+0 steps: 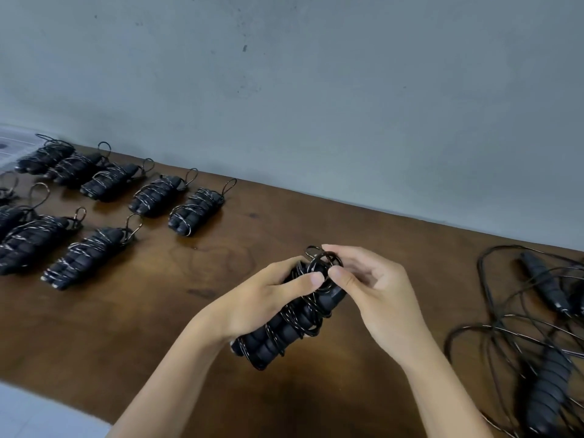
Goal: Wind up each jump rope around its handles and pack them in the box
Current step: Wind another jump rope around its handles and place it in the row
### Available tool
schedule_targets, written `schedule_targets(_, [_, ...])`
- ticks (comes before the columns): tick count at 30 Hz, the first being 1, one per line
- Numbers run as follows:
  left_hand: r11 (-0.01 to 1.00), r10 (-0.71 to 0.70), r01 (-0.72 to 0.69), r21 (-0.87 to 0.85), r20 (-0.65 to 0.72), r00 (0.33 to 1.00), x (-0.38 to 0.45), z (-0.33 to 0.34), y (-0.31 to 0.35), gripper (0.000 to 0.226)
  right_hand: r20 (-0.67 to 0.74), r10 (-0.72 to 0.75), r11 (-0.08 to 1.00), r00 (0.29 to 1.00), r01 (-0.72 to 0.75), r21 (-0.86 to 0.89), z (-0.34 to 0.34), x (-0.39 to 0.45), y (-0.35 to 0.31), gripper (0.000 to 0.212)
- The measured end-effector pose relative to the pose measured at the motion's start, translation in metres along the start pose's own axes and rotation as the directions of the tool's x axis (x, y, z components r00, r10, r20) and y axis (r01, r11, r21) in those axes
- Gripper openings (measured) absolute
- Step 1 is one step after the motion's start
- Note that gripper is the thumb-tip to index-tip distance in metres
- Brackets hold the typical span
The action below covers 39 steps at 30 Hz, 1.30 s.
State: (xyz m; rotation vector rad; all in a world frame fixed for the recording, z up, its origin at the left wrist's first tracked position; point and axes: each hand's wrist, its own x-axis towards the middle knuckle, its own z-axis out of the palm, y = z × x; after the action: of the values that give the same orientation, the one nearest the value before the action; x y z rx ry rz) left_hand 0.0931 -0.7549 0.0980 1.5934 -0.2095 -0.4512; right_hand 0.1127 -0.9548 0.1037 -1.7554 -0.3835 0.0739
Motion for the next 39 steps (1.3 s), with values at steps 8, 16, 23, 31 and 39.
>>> schedule_targets(8, [0.998, -0.052, 0.047, -0.048, -0.1, 0.994, -0.027, -0.07, -0.011, 0.045, -0.314, 0.049, 0.993, 0.948, -0.011, 0.121, 0.096, 0.033, -0.005, 0.015])
schedule_targets(16, [0.985, -0.093, 0.056, -0.164, -0.231, 0.968, -0.058, -0.148, -0.03, 0.05, -0.012, 0.024, 0.997, 1.0, -0.023, 0.076, 0.166, 0.062, -0.011, 0.029])
schedule_targets(23, [0.984, -0.083, 0.046, -0.172, -0.215, 0.973, -0.081, -0.202, -0.049, 0.045, -0.107, 0.085, 0.983, 0.991, -0.066, 0.171, 0.226, 0.085, -0.002, 0.022])
schedule_targets(31, [0.943, -0.14, 0.077, -0.322, -0.176, 0.974, -0.082, -0.261, -0.078, 0.035, -0.072, 0.142, 0.976, 0.987, -0.128, 0.177, 0.271, 0.103, 0.007, 0.029])
schedule_targets(39, [0.859, -0.067, 0.31, 0.408, -0.509, 0.858, -0.092, -0.269, -0.093, 0.046, -0.193, 0.256, 0.967, 0.947, -0.249, 0.061, 0.288, 0.104, 0.037, 0.024])
